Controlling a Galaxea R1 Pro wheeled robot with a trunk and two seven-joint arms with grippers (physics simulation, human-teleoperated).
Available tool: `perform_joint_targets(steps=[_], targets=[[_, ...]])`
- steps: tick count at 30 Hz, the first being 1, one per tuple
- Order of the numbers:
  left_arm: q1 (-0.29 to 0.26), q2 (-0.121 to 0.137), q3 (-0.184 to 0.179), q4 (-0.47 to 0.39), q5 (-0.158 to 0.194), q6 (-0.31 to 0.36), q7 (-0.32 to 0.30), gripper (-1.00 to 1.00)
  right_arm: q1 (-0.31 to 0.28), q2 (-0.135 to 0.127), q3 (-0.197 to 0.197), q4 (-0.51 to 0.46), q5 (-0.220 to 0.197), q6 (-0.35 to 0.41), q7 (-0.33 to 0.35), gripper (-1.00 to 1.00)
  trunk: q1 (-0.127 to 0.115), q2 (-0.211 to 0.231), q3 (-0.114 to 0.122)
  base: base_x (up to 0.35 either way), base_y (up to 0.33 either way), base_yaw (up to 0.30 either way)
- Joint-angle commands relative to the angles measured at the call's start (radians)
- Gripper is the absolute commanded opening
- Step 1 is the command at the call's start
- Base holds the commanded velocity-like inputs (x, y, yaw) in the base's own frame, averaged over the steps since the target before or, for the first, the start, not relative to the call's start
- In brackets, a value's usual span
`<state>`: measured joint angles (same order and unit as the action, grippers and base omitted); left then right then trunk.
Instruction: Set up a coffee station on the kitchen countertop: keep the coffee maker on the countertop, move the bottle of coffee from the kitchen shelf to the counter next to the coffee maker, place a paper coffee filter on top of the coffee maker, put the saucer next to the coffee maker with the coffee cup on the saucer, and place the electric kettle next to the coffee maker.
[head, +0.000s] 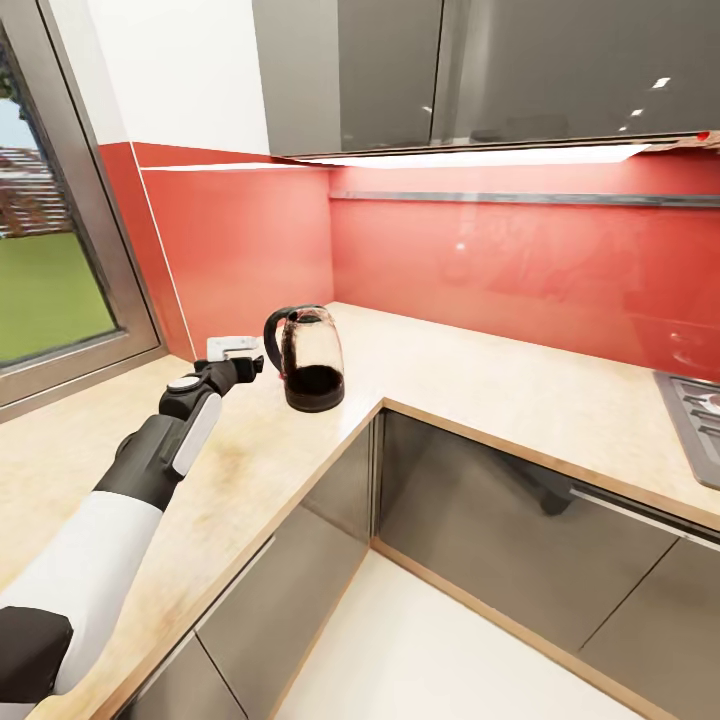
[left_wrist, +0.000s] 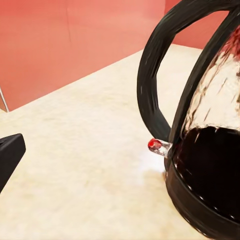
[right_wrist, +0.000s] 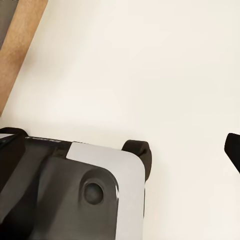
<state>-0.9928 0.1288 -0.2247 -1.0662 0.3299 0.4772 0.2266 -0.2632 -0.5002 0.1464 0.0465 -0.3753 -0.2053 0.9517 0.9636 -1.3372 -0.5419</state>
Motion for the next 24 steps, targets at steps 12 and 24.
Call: perform_joint_targets(steps=[12,24], targets=[[-0.001,0.001,-0.004,-0.002,0.011,0.003,0.01,1.0,-0.002,0.0,0.009,0.004,-0.008,-0.006,0.004,1.0,0.0,-0.001,-0.001,0.0,0.0,0.0],[-0.001,0.0,-0.004,-0.006,0.011,0.003,0.01,1.0,-0.002,0.0,0.009,0.004,-0.008,-0.006,0.004,1.0,0.0,-0.001,-0.001,0.0,0.0,0.0]])
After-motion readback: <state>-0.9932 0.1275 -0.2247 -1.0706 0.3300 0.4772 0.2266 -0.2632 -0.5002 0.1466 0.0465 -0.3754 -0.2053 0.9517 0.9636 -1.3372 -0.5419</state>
